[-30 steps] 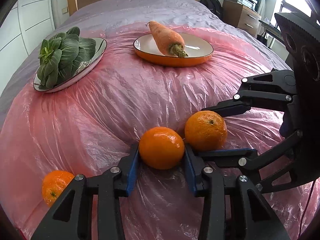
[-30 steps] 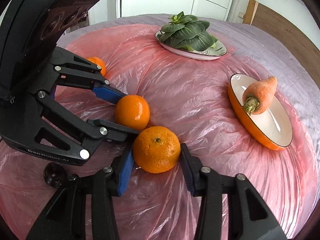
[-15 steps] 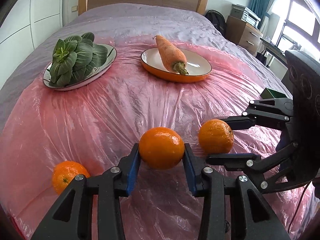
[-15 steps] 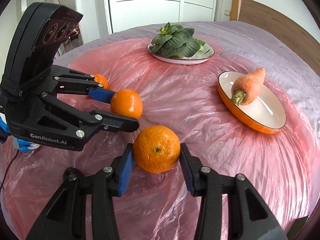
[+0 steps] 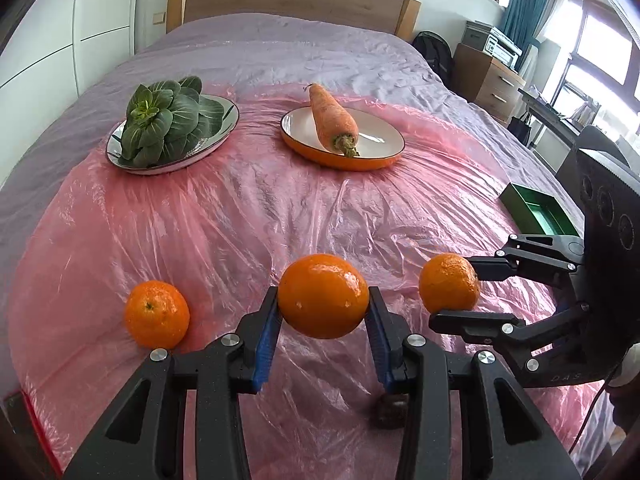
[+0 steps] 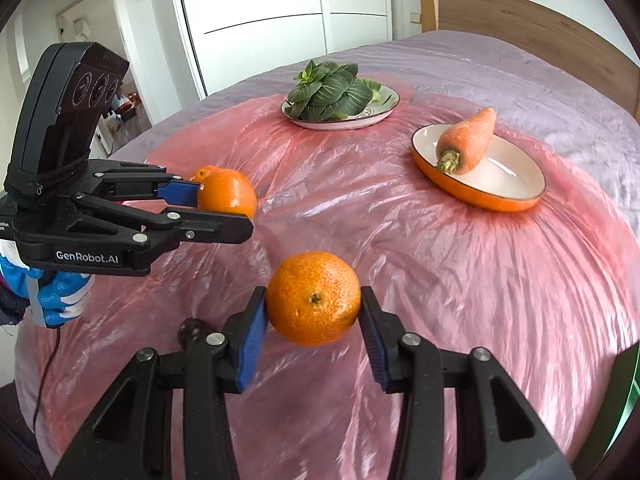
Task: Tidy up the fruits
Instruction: 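Lift both held oranges and carry them over the green tray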
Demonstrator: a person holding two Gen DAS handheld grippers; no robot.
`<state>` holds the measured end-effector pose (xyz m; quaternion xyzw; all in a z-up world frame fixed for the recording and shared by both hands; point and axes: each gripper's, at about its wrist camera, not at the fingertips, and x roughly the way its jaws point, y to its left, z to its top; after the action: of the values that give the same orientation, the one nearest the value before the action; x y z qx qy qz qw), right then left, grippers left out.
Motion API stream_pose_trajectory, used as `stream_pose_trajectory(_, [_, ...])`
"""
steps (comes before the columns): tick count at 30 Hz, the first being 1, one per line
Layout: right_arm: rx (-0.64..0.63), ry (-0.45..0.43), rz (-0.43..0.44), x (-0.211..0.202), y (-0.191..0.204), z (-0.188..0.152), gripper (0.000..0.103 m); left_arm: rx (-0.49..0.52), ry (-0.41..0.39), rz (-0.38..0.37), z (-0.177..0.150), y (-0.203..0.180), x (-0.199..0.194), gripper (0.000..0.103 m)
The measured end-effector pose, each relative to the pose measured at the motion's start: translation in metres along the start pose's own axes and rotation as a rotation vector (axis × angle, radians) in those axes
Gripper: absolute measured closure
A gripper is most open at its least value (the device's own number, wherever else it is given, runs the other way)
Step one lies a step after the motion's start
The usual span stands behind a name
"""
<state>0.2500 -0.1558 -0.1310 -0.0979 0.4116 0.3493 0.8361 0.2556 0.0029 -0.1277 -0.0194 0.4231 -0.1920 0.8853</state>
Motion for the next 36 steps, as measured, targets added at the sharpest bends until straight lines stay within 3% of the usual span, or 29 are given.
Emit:
stream_pose_trajectory(10, [0.067,0.008,-0.006,-0.036,0.029,-0.035,0.019,-0.030,0.012,0.025,-0.035,-0.019,-0.039,0.067])
stream_pose_trajectory(20, [0.148,0.000,-0.023,-0.076,0.066,-0.069,0.019,-0.033,0.003,0.111,-0.077,-0.051,-0.082,0.067])
stream_pose_trajectory(36, [0.240,0.018,-0.096,-0.125,0.097,-0.120,0.019,-0.034,-0.038,0.138,-0.110,-0.087,-0.125,0.067])
